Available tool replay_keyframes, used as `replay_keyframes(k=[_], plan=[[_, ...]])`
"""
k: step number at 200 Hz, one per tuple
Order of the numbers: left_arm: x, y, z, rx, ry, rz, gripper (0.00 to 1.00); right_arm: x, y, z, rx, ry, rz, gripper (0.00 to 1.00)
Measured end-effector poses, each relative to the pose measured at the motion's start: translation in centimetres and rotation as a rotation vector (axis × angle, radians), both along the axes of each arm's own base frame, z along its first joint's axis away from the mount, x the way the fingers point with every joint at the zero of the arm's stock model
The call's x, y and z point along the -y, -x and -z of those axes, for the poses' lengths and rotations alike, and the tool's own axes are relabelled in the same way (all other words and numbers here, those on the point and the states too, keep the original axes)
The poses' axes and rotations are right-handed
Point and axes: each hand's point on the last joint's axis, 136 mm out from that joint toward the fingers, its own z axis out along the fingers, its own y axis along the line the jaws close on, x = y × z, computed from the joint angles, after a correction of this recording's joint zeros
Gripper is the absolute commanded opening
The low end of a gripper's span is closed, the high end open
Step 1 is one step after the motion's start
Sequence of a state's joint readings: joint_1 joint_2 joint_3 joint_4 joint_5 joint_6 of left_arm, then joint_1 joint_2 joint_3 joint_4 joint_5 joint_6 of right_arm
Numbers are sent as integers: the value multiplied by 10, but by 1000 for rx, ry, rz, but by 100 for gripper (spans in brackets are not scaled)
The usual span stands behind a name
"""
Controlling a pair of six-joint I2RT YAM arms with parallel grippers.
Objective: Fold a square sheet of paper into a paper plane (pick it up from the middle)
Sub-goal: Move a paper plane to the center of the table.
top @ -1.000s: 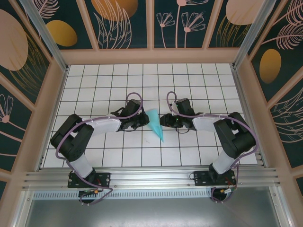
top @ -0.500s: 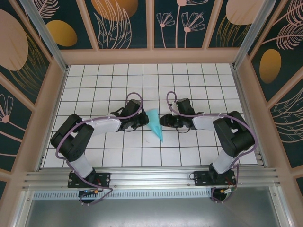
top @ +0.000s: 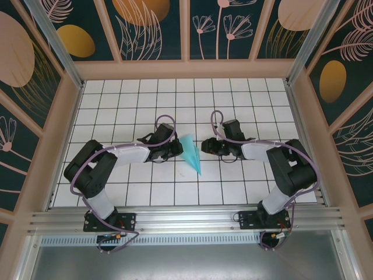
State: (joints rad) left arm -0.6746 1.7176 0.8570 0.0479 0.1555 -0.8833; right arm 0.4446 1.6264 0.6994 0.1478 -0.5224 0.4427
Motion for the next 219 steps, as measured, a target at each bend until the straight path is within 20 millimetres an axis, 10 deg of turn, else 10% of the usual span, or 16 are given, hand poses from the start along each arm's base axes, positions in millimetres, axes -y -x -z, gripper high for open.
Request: replay_keyframes(k=[219], plan=[[-7, 0, 1, 97, -34, 89, 12, 4, 12, -17, -34, -67, 18, 55]])
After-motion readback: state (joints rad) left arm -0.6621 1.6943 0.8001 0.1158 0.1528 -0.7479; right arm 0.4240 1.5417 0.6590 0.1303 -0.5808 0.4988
